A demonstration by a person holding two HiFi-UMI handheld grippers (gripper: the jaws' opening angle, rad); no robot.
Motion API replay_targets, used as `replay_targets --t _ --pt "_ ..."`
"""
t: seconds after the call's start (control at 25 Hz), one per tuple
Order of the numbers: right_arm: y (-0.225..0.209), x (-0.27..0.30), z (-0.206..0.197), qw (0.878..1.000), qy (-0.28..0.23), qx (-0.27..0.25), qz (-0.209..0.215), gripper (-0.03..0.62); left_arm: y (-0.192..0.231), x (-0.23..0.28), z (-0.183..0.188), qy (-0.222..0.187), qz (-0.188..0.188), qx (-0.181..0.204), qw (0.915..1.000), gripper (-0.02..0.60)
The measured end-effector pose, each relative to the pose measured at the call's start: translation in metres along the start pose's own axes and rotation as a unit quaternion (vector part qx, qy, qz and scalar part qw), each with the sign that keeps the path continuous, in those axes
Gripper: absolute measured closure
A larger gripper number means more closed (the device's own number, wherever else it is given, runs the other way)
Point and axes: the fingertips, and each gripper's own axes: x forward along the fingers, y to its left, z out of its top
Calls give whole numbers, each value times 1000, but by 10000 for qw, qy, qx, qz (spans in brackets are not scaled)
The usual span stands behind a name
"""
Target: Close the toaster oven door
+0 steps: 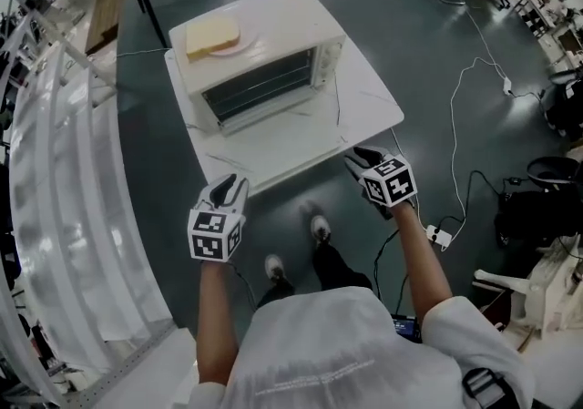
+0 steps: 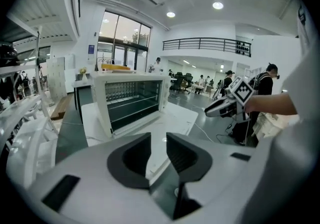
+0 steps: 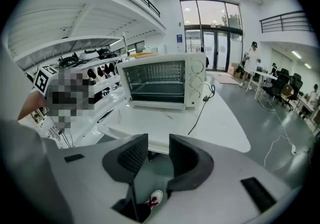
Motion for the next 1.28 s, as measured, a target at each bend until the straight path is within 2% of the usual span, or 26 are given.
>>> replay_targets --t 0.24,0.56,0.8,0.96,1.04,1.28 --pt "-23 47 -45 9978 552 182 314 471 -2 19 -23 348 274 -326 9985 480" --pt "-35 105 -73 9943 829 337 582 471 -5 36 -45 627 575 -601 9946 480" --pt "-42 130 -74 9931 834 429 700 471 -5 35 -54 727 874 -807 9902 480" --pt "-43 128 -73 9934 842 183 758 478 -4 31 -50 700 1018 -862 9886 480" --pt "-43 127 -69 9940 768 207 747 502 0 27 -46 679 1107 -856 9878 480" --pt "-41 122 -60 9939 755 230 772 502 7 21 -40 577 1210 -889 9870 480"
